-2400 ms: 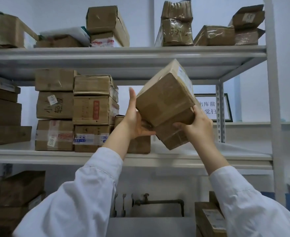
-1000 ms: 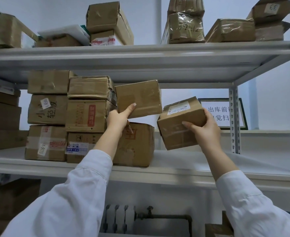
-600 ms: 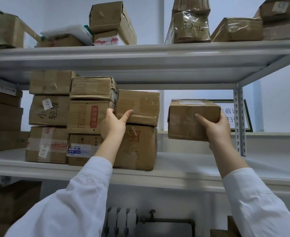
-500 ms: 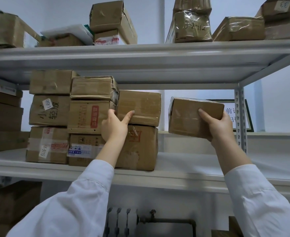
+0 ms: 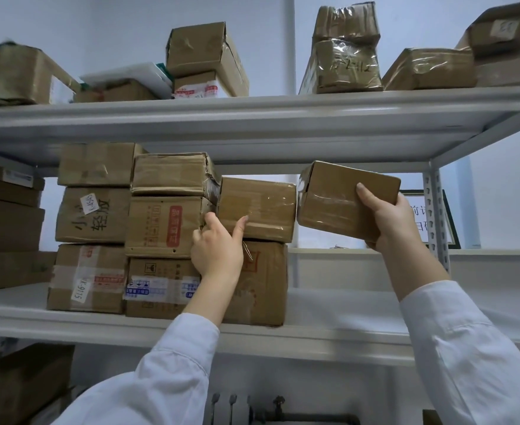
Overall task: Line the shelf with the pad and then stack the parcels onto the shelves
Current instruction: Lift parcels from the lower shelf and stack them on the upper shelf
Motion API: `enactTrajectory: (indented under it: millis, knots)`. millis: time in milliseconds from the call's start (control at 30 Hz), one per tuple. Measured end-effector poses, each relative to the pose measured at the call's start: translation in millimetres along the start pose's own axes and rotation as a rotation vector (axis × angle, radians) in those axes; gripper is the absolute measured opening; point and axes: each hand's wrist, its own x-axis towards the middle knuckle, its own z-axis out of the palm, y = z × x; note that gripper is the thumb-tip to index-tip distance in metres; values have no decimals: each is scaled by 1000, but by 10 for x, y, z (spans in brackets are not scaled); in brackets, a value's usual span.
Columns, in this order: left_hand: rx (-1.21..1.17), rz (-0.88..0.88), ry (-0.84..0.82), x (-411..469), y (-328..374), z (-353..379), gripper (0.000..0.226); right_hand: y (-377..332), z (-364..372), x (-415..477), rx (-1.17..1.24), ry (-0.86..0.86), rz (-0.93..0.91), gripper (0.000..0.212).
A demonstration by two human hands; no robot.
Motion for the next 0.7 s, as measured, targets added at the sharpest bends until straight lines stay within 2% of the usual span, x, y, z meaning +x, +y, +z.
enactTrajectory:
  millis: [167, 300, 500, 700]
  knots:
    - [-6, 10, -8, -34, 42, 15, 66, -146, 119, 61, -44, 35, -47, 50]
    - [18, -5, -33, -6, 63, 29, 66, -250, 173, 140, -33, 25, -64, 46]
    - [46, -15, -15, 22, 18, 63, 66, -372, 348, 258, -64, 40, -70, 57]
    - [90, -18, -28, 29, 14, 55, 64, -494, 479, 381, -61, 35, -60, 56]
